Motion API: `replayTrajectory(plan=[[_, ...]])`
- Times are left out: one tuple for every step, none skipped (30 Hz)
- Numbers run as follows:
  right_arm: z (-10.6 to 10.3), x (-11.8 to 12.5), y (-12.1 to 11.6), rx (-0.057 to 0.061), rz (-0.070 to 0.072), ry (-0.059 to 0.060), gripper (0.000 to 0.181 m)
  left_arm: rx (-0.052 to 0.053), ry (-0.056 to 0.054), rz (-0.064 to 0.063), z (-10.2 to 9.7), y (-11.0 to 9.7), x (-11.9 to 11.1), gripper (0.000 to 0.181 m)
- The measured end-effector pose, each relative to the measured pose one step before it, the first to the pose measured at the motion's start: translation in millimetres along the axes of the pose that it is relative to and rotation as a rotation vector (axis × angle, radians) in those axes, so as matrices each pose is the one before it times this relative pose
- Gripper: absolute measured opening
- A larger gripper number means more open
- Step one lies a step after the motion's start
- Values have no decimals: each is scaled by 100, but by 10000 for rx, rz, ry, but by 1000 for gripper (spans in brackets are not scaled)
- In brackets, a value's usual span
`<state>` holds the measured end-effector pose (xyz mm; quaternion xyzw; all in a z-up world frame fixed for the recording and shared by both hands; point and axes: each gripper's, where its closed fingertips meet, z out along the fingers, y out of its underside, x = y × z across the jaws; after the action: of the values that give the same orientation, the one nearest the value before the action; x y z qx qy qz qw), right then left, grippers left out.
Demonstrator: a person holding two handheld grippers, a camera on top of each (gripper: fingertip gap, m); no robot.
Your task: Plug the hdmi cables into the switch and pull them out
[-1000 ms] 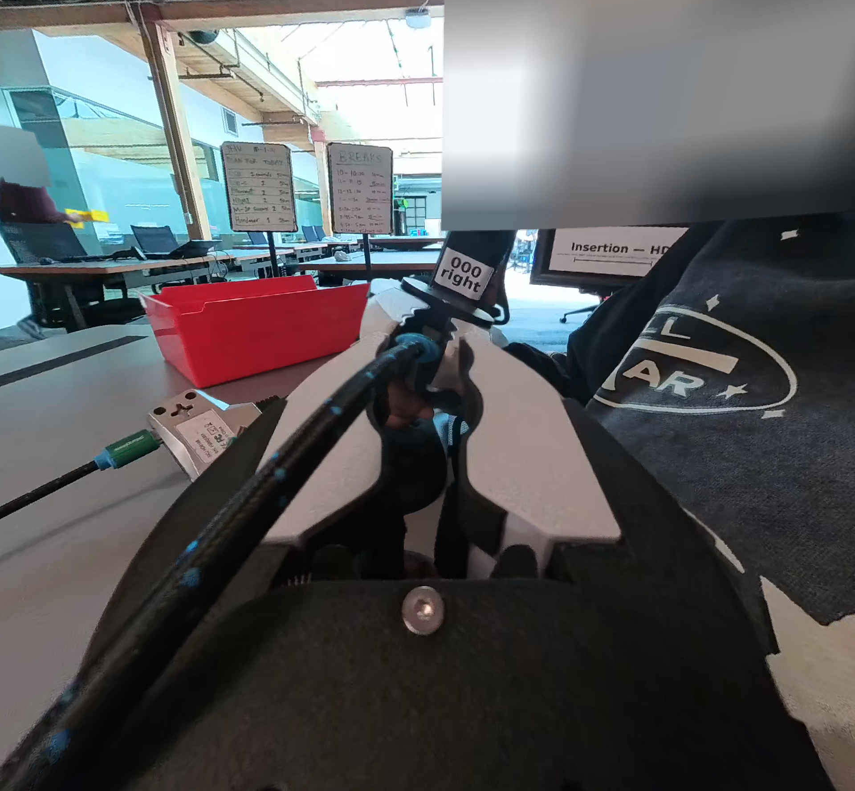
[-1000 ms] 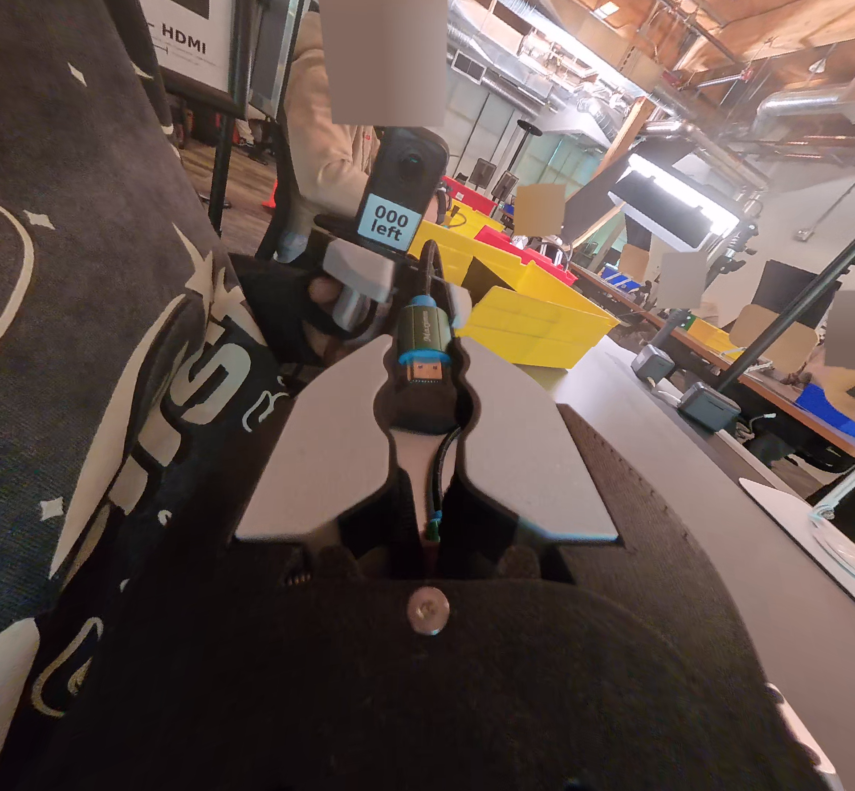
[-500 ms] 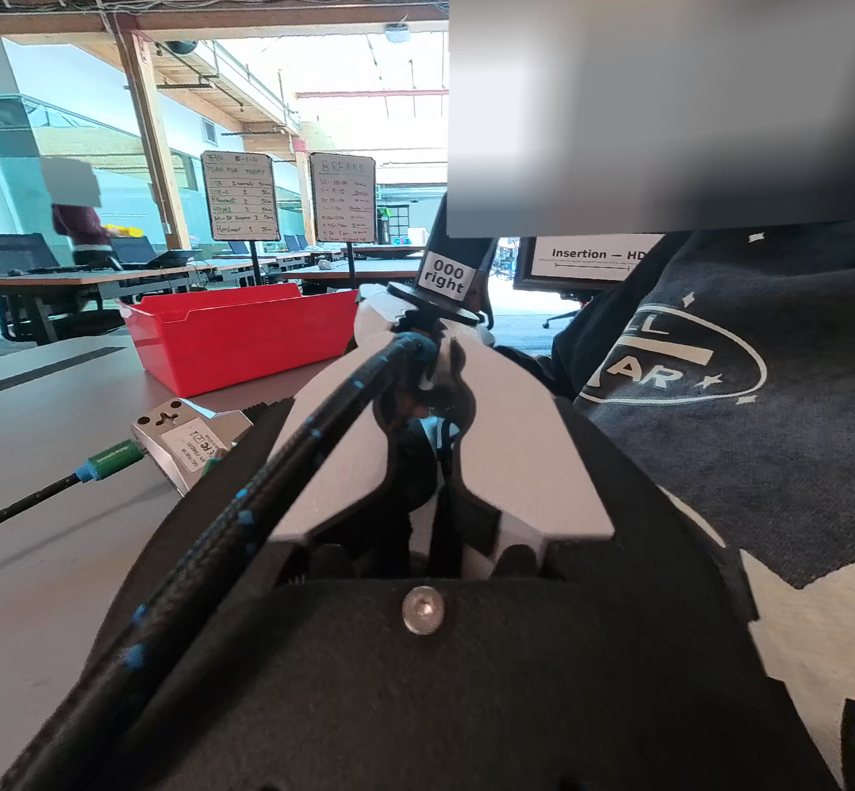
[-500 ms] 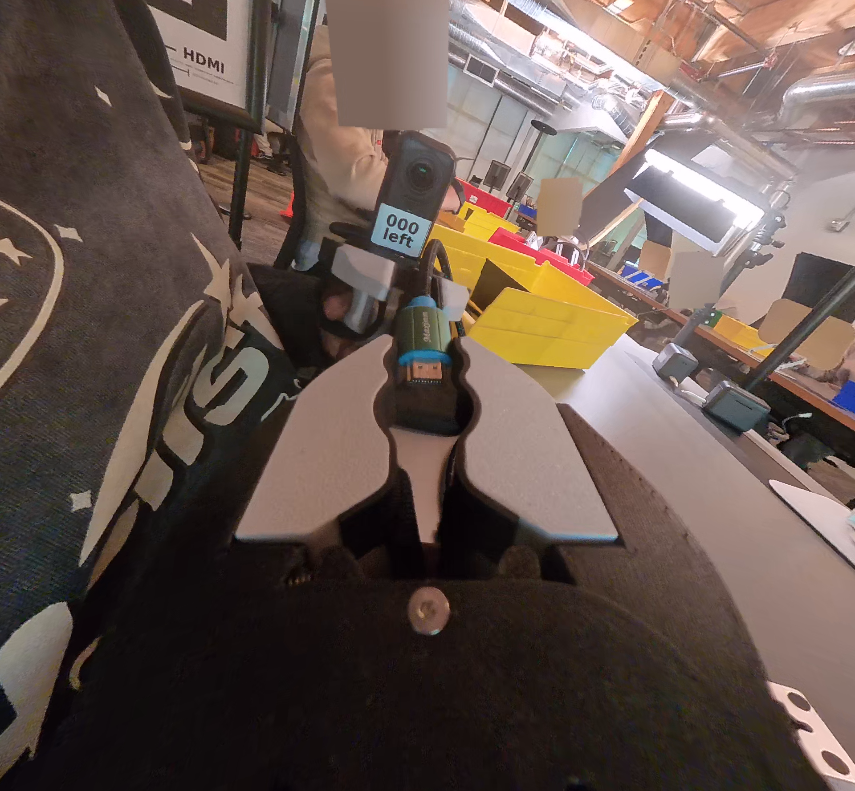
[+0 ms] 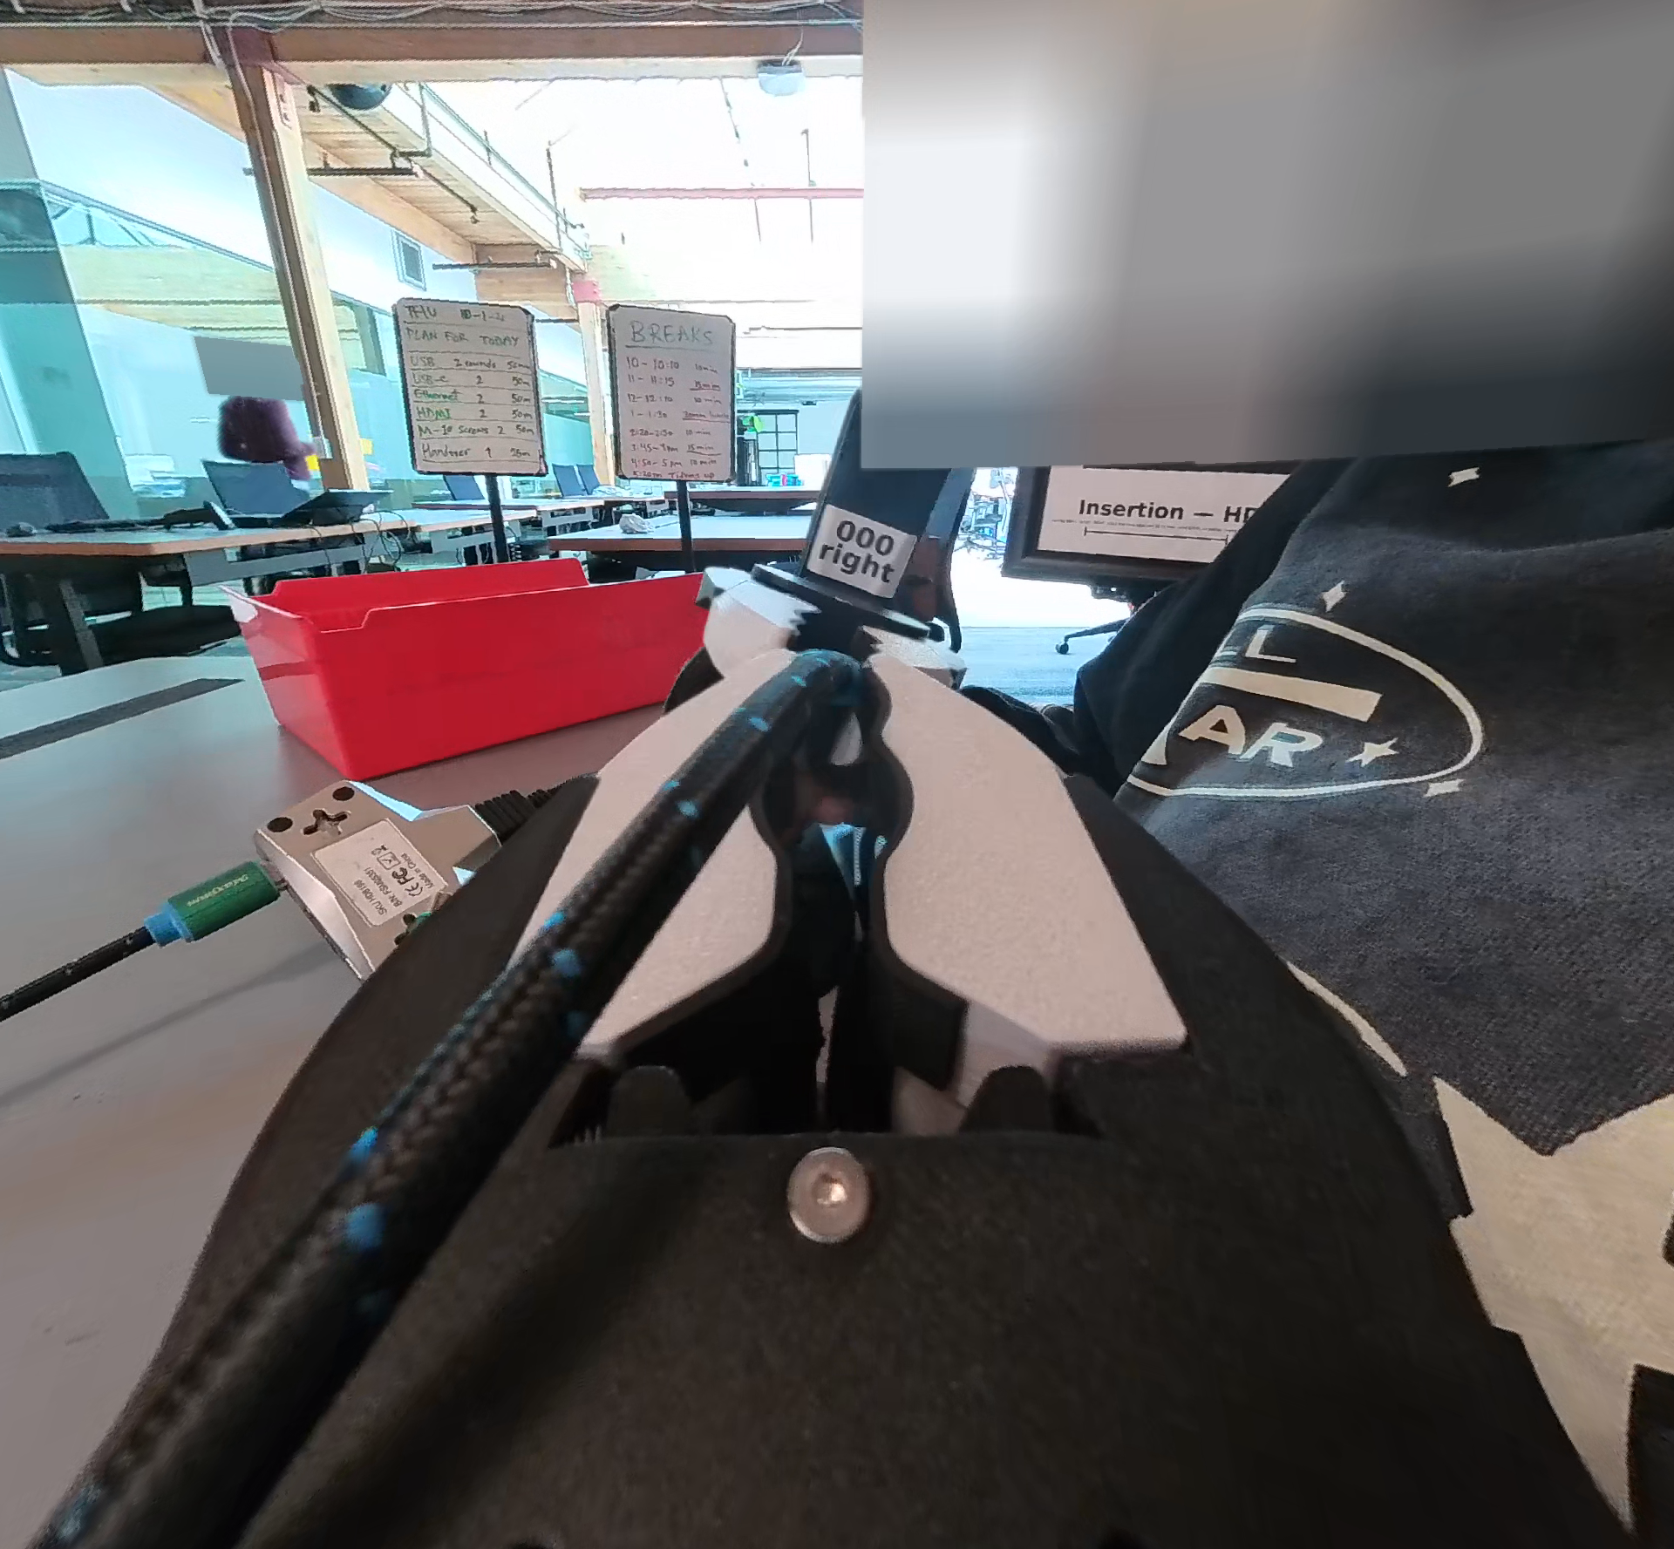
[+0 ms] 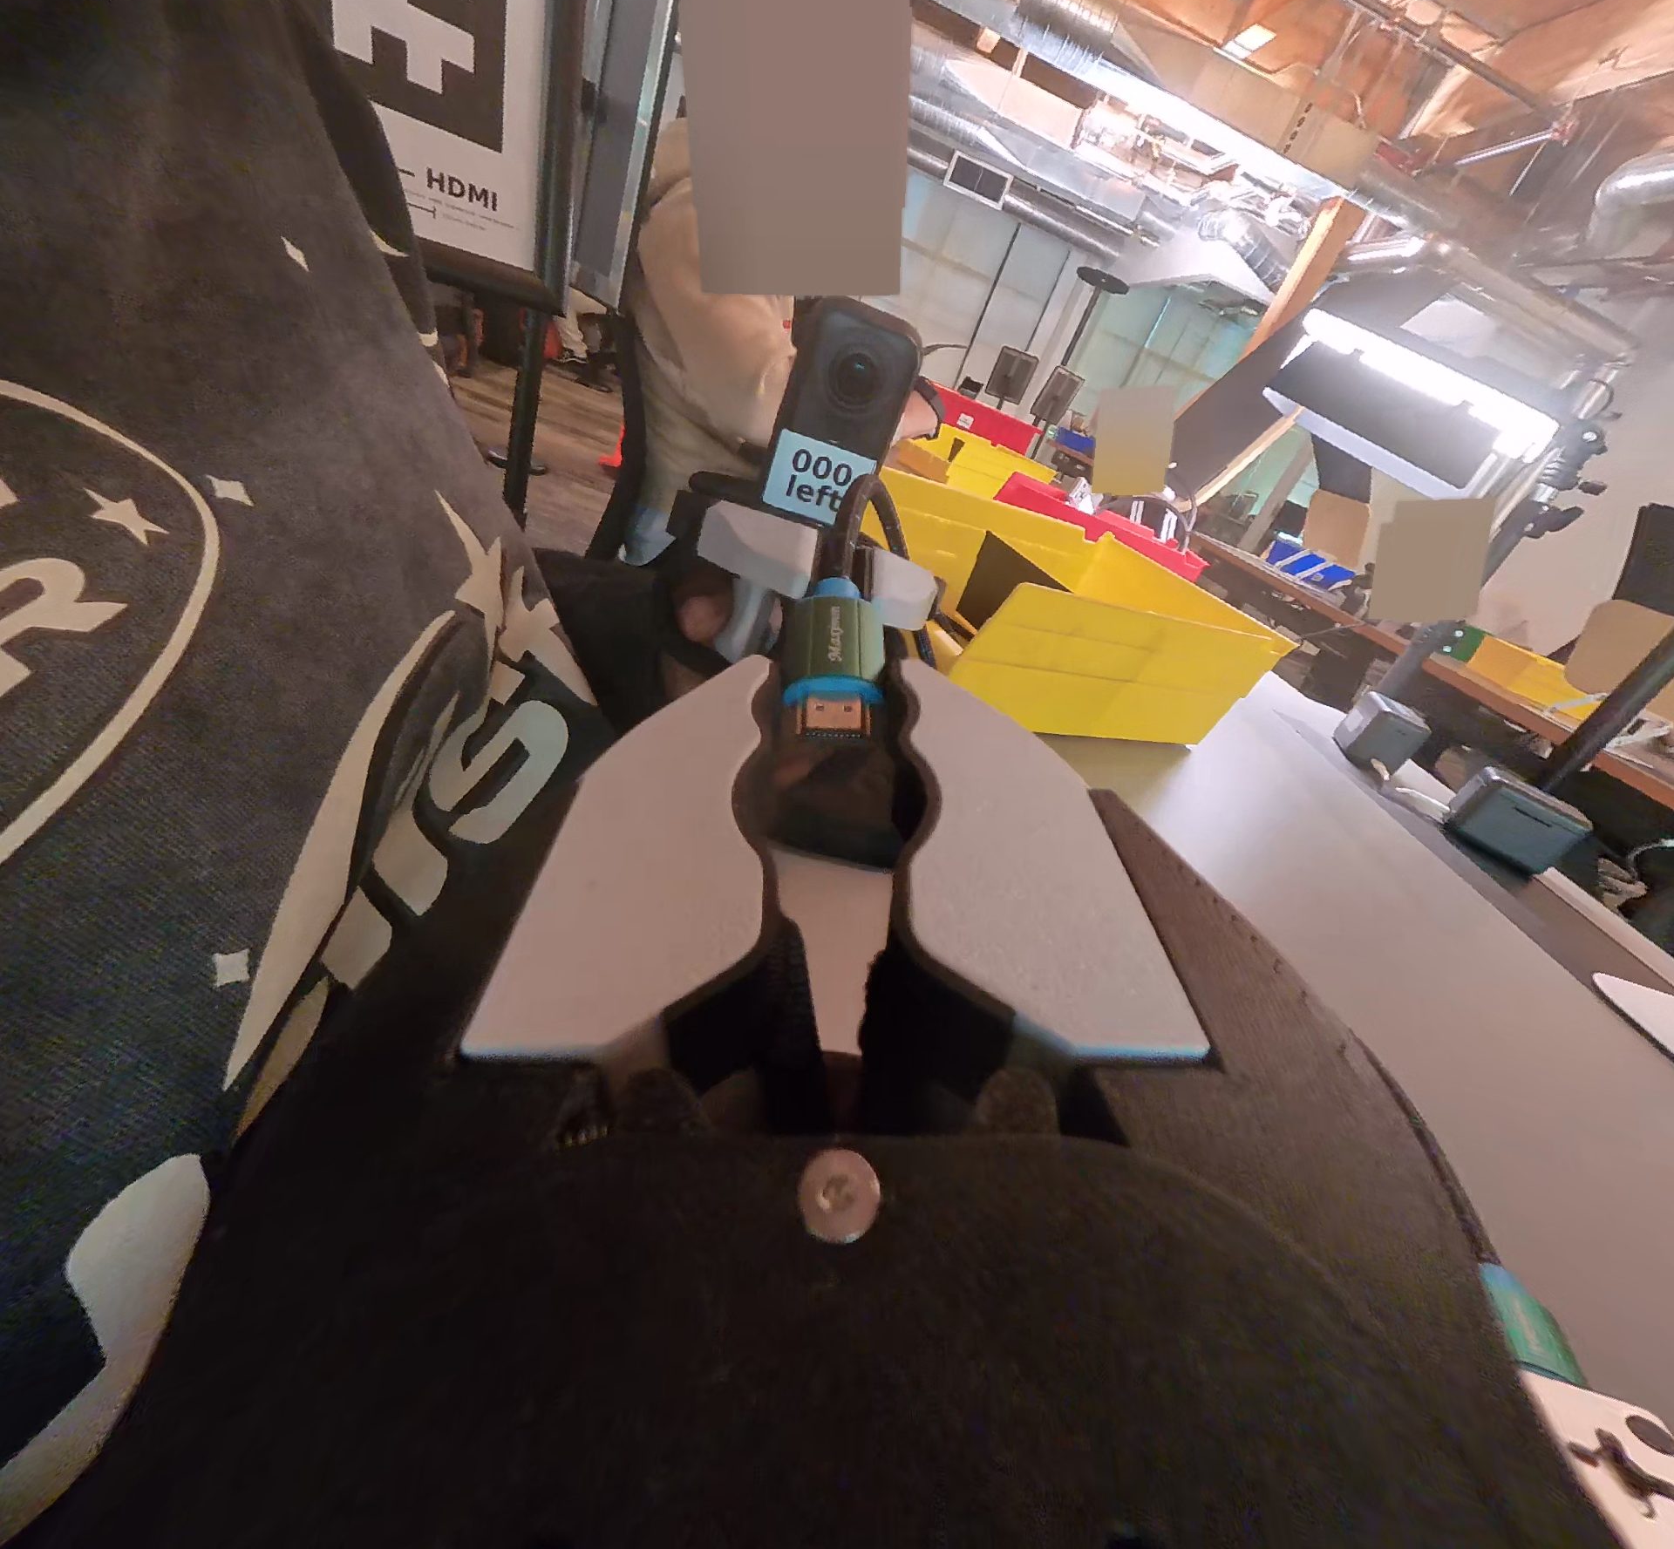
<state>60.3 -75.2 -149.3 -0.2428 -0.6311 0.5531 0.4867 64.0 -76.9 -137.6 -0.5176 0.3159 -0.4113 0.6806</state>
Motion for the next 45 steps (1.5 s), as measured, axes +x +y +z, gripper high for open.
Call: replayTrajectory(plan=[[-26, -7, -37, -18, 23, -3, 22, -7, -17, 48, 20, 15, 25, 11], [-35, -56, -31, -10, 47, -44, 21, -11, -5, 57, 15, 9, 43, 11], [-21, -28, -4, -14, 58, -35, 21, -13, -14, 51, 11, 20, 36, 11], [-16, -19, -22, -7, 58, -31, 21, -50, -35, 46, 30, 71, -10, 11], [-6, -69, -4, -39, 52, -65, 21, -120, -15, 62, 88, 168, 38, 21], [5, -80, 81, -90, 43, -67, 21, -150, 14, 92, 108, 213, 101, 32], [21, -80, 98, -91, 37, -56, 21, -144, 30, 125, 112, 199, 142, 36], [47, -84, 84, -78, 49, -60, 22, -126, 47, 132, 97, 173, 167, 35], [54, -81, 105, -79, 50, -56, 21, -112, 35, 110, 87, 169, 137, 34], [28, -92, 63, -54, 15, -67, 21, -76, -15, 75, 60, 102, 32, 29], [2, -99, -16, -5, 19, -64, 21, -18, -64, 32, 6, 33, -59, 29], [4, -30, 15, -39, 34, -18, 21, 0, -25, -12, -8, 0, -51, 28], [-1, 3, 12, -33, 38, -3, 21, -2, 21, -31, -9, 5, 0, 28], [-5, 15, 35, -33, 61, -11, 21, -2, -2, -20, 4, 6, -20, 28], [7, -6, 73, -52, 75, -29, 21, 2, -26, -6, 6, -1, -38, 28], [38, -24, 163, -104, 45, -39, 21, 9, -78, -5, 15, -10, -92, 28], [58, -31, 108, -75, 2, -25, 21, 3, -101, -9, -5, 7, -138, 28], [49, -34, 48, -47, -21, -5, 21, -2, 24, 7, 7, 4, 31, 28], [25, 4, 27, -35, -12, 15, 21, -19, 116, 33, 1, 24, 182, 26], [-18, -57, -12, -5, 26, -37, 22, -25, 54, 39, 20, 35, 98, 23], [-25, -31, 3, 0, 40, -36, 22, -13, -3, 25, 12, 16, 23, 22], [-16, -8, -8, 7, 27, -19, 21, -12, 2, 12, 9, 18, 3, 22], [8, -6, 3, -6, 22, -8, 21, 3, -4, 14, 2, -6, 7, 20], [5, -15, -13, -4, 18, -9, 21, 8, -1, 17, -10, -6, 14, 20], [-1, -14, -8, -6, 30, -9, 22, 6, 5, 7, 0, -9, 11, 20], [-2, -10, -3, -6, 47, -13, 21, 1, 5, -1, 1, -2, 7, 22], [-6, -28, -10, -1, 70, -39, 21, -7, 8, 7, 8, 10, 24, 22], [-19, -36, -23, 17, 94, -64, 21, -29, 15, 23, 14, 40, 44, 21], [-41, -29, -44, 22, 111, -68, 21, -49, 14, 48, 38, 70, 58, 22], [-36, -62, 6, 2, 97, -87, 22, -38, -15, 55, 40, 63, 25, 22], [-11, -30, 33, -8, 79, -57, 21, -20, -34, 37, 15, 26, -20, 21], [13, -5, 1, 1, 47, -21, 22, -1, 0, 4, -2, 11, -2, 21], [13, -15, 7, -6, 45, -23, 21, 3, 13, -15, -14, -4, -5, 21], [-3, -9, 5, -2, 45, -28, 22, 2, 9, -3, 6, -1, 5, 20], [-1, -2, 3, 5, 32, -17, 22, -2, -6, 8, 8, 3, -8, 20], [-9, 18, 19, 1, 30, -8, 22, -5, -10, -5, 1, 9, -18, 20], [-8, 31, 6, 3, 33, 2, 21, -2, -13, -16, 12, 8, -31, 21], [-1, 23, 11, 0, 36, -7, 22, -3, -16, -10, 4, -4, -23, 21], [-5, 9, 36, -13, 30, -13, 22, -9, -17, -2, 16, 15, -19, 21], [-2, -8, 21, -4, 20, -21, 22, -14, -4, -8, 14, 12, 0, 21], [5, -11, 10, -2, -4, -3, 22, -13, 12, -22, 7, 12, 4, 22], [13, 3, -2, -11, -17, 16, 22, 1, 9, -16, -14, -10, -9, 21], [27, 49, -33, -2, -15, 46, 22, 23, -18, -11, -17, -44, -36, 21], [5, 123, -76, 1, -24, 94, 22, 35, -56, -21, 3, -66, -97, 20], [-53, 160, -19, -91, -39, 119, 22, 35, -83, -27, -6, -67, -133, 20]])
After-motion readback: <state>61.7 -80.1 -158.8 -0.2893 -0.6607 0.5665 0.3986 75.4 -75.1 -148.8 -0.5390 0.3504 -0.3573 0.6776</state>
